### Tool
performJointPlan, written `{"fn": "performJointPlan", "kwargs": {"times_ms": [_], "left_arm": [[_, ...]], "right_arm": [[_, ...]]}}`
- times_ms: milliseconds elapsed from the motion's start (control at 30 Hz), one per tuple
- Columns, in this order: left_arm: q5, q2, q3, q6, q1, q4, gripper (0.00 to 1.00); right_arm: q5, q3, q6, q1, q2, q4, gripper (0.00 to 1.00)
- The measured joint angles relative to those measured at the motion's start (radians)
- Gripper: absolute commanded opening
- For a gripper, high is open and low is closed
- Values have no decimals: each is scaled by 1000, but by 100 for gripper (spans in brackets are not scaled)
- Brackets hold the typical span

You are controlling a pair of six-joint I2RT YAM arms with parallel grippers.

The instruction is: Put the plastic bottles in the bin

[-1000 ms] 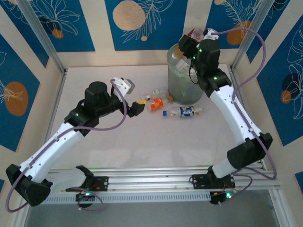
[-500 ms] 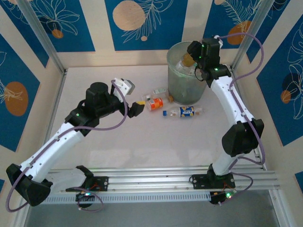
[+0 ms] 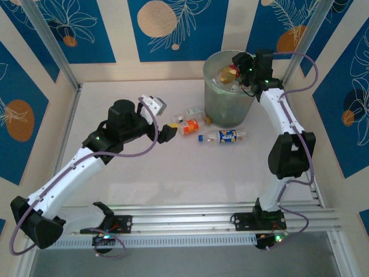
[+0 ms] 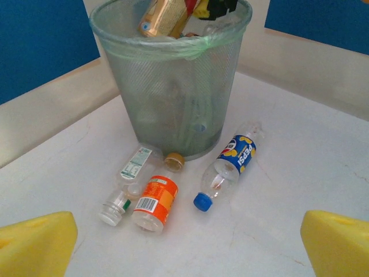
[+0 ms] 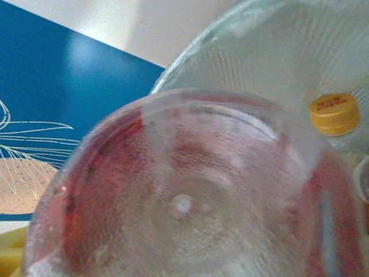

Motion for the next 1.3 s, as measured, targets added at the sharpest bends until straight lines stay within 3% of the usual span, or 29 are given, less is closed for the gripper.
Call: {"fn": "performJointPlan", "kwargs": {"times_ms": [133, 333, 733, 1067, 1300], "left_arm": [[0, 2, -1, 0, 0, 0, 99], [-1, 2, -4, 0, 0, 0, 100], [-79, 35, -1, -70, 12, -2, 99], [-144, 194, 57, -153, 18, -56, 100], [-174, 470, 261, -79, 33, -137, 98]], "right_arm": [[-18, 23, 4, 5, 18, -5, 93], [0, 28, -34, 17, 17, -15, 100], [150, 130, -255, 91, -38, -168, 94], [189, 142, -396, 153, -147, -264, 99], [196, 16, -425, 191, -342, -312, 99]]}}
